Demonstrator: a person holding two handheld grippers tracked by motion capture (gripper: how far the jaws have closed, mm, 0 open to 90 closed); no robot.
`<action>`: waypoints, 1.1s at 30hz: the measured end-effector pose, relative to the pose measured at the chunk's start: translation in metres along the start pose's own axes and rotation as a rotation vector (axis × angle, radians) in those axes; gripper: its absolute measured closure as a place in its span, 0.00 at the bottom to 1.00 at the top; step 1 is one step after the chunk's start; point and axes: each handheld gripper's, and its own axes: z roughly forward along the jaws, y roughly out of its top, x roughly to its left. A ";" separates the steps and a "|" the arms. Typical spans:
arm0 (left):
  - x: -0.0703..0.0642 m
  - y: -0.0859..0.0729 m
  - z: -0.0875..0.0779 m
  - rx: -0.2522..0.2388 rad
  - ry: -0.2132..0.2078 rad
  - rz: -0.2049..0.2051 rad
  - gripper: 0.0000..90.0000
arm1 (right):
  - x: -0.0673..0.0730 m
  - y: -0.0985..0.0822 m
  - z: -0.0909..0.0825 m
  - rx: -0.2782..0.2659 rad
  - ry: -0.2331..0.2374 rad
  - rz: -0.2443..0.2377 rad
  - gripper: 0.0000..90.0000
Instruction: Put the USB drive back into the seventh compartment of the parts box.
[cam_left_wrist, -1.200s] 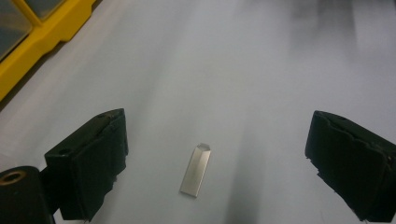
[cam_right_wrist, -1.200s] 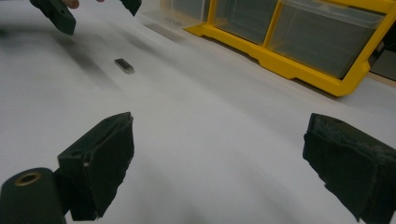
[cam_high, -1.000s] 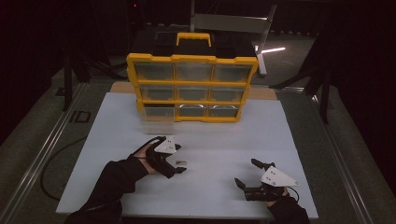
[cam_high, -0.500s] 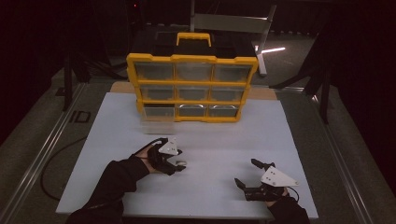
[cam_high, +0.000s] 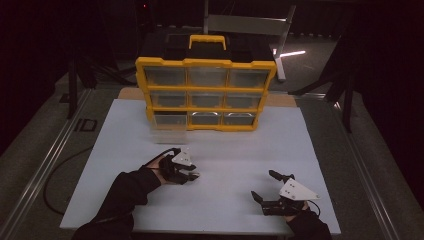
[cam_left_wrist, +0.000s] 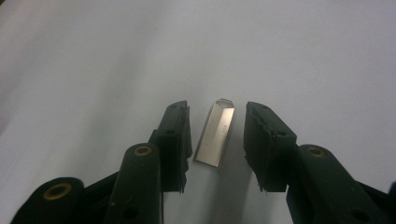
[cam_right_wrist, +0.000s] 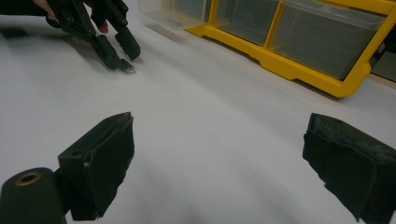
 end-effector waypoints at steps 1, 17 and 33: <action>0.000 0.000 0.000 0.002 -0.006 0.002 0.72 | 0.000 0.000 0.000 0.002 -0.001 0.000 0.10; 0.004 0.004 0.004 0.014 -0.041 -0.026 0.88 | 0.000 0.000 0.001 0.005 0.001 0.000 0.10; -0.002 0.013 -0.007 0.010 -0.032 0.008 0.88 | 0.000 0.000 0.000 0.001 -0.004 -0.002 0.10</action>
